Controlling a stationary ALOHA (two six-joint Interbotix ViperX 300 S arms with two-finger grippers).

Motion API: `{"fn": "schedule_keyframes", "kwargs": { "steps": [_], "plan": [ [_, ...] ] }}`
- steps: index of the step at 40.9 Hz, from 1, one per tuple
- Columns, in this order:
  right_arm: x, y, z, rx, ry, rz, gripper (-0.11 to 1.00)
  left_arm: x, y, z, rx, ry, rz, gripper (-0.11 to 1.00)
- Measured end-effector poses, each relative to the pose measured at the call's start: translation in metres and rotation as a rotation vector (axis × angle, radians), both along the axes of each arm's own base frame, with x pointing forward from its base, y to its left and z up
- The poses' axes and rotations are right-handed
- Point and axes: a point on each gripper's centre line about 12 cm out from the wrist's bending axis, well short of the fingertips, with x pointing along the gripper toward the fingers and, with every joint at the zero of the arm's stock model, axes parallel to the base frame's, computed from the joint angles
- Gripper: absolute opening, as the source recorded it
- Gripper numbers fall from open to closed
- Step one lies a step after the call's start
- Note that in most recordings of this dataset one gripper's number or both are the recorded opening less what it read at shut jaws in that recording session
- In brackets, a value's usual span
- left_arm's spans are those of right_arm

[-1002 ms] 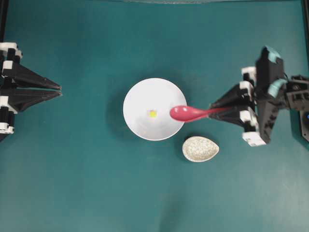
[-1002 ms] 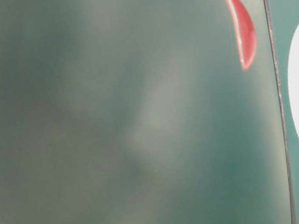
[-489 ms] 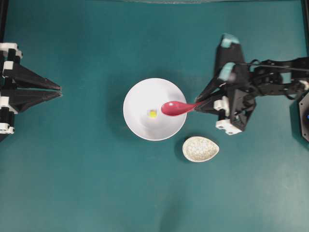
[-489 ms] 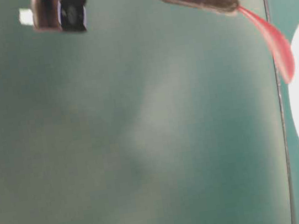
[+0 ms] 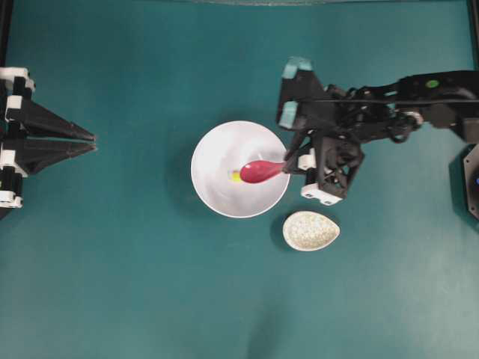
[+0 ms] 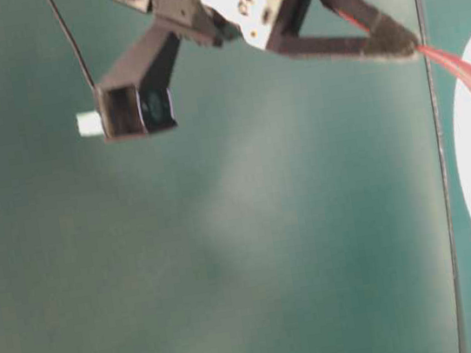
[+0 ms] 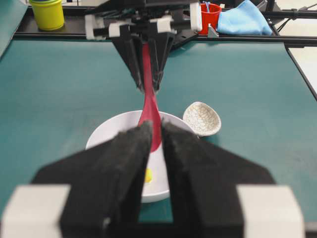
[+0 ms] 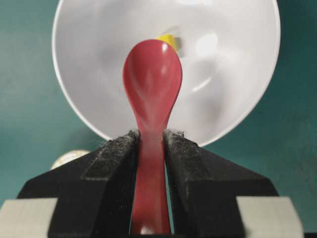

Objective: Scoop the yellow hexagonal prism block from the bowl with a spoon using the right arm.
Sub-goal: 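Move the spoon over the white bowl and lower it inside, then push the spoon bowl under the yellow hexagonal block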

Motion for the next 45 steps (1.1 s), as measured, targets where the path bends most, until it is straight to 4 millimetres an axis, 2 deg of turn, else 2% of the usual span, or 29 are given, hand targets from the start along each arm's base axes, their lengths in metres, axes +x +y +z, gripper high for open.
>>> {"fn": "schedule_keyframes", "kwargs": {
  "steps": [9, 45],
  "plan": [
    [0.01, -0.001, -0.003, -0.003, 0.063, 0.021, 0.25, 0.0, 0.0, -0.001, 0.005, 0.002, 0.0, 0.16],
    [0.017, -0.005, -0.033, -0.001, 0.137, -0.01, 0.25, 0.0, 0.0, -0.002, 0.009, 0.014, 0.0, 0.16]
  ]
}}
